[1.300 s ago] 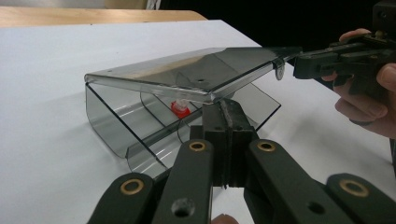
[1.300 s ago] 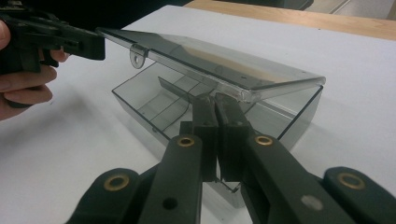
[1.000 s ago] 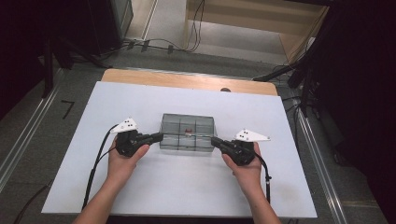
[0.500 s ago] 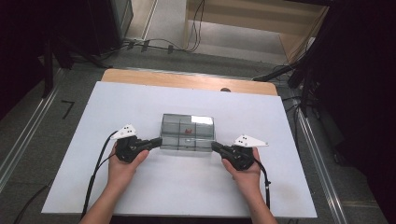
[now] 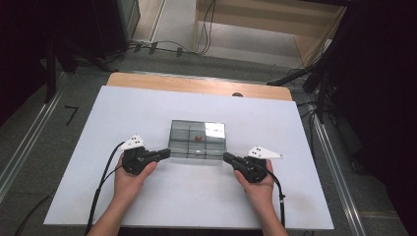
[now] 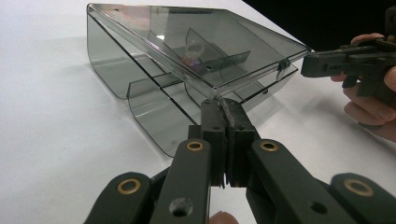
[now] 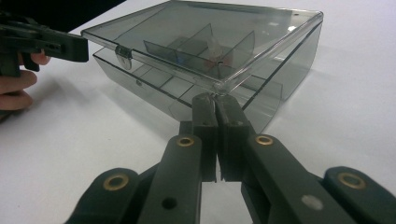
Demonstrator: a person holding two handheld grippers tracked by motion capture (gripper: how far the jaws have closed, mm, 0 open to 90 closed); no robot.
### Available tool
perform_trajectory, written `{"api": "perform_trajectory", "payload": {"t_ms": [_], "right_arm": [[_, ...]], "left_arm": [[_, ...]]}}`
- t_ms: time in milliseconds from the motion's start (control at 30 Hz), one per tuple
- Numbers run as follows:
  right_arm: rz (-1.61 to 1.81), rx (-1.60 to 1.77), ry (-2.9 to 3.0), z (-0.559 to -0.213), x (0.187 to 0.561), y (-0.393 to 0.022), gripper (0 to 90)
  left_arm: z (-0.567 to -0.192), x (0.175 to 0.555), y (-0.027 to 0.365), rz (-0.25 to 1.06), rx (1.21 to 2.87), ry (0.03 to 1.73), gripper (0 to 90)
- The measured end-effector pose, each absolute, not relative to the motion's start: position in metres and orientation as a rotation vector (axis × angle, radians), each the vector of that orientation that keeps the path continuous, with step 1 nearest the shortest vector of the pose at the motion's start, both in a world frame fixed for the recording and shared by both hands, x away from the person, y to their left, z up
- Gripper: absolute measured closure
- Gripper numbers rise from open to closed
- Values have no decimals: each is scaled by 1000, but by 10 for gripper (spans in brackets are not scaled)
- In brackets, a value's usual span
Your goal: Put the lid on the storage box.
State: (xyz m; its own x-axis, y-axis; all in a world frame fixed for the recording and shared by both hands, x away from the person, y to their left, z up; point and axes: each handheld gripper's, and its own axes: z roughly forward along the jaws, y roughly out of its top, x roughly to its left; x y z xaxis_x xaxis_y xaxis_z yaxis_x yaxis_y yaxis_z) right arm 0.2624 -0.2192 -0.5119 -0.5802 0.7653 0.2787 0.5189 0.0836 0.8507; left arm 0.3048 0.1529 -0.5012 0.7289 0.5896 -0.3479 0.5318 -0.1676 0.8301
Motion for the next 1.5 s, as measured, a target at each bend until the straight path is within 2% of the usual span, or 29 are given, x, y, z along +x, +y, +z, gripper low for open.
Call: {"api": "perform_trajectory", "payload": {"t_ms": [467,667,767,1033,1100,1167,1267,1367,1467,1500], "right_arm": [[1462,1290,2106,-513,246,-229,843],[1449,1296,2086,-511,238,-240,829],[1452,1291,2083,-511,235,-242,794],[1491,1242,2030,-506,224,-252,510],[1492,1234,2030,-505,222,-255,445],[1483,1221,2055,-505,218,-257,268],[1445,1221,2067,-506,213,-258,82],[1455,1211,2065,-506,208,-263,0],[1486,1210,2054,-507,203,-271,0],[1488,1211,2050,-507,201,-273,0]], "left_arm": [[-497,288,158,94,1850,833,850],[-491,275,162,134,1830,795,743],[-489,269,168,153,1814,788,690],[-487,259,191,183,1788,795,521],[-486,256,192,200,1803,783,443],[-485,254,192,205,1824,775,359],[-486,252,192,192,1842,764,249],[-487,250,194,188,1851,756,107],[-486,247,197,183,1866,725,0],[-486,245,198,181,1859,716,0]]}}
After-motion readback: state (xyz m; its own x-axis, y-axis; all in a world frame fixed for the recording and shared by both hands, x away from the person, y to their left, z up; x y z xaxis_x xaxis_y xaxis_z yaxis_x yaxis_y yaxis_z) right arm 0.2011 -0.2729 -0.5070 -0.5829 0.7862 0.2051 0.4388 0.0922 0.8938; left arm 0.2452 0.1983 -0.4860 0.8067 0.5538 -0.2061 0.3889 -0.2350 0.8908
